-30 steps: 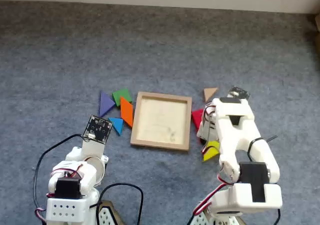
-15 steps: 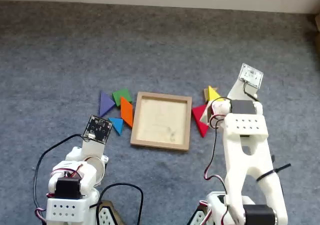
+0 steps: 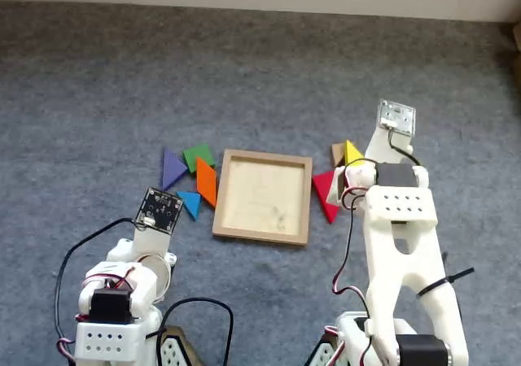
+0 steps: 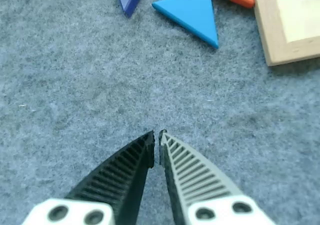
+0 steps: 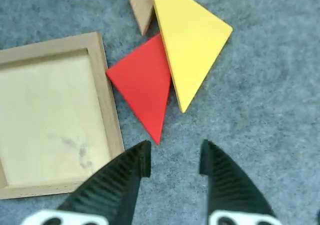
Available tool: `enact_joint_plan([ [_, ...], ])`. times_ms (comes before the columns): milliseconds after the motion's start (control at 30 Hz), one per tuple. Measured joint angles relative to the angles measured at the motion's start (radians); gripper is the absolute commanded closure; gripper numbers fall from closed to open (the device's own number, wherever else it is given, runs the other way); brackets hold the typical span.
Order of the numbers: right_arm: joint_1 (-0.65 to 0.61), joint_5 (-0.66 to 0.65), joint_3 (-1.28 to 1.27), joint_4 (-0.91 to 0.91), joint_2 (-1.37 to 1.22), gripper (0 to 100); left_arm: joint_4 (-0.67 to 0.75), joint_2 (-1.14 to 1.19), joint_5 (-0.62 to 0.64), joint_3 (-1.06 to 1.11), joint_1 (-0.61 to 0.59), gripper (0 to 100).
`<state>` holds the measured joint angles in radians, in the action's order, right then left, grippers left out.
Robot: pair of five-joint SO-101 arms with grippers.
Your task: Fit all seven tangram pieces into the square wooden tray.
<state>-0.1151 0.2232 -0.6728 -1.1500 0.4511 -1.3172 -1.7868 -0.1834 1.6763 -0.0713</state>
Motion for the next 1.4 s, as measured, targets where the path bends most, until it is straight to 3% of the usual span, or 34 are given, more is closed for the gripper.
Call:
enact_joint_plan([
  [167,0.000,0.000,0.044,0.015,-0.080,73.1,0.000,0.000,0.000,0.000,0.000,95],
  [700,0.005,-0.002,0.509,0.018,-0.750,73.1,0.000,0.000,0.000,0.000,0.000,95],
  [1000,0.055,-0.002,0.634,0.015,-0.841,73.1,0.000,0.000,0.000,0.000,0.000,95],
  [1400,0.086,-0.002,0.806,-0.127,-0.844,72.8,0.000,0.000,0.000,0.000,0.000,95],
])
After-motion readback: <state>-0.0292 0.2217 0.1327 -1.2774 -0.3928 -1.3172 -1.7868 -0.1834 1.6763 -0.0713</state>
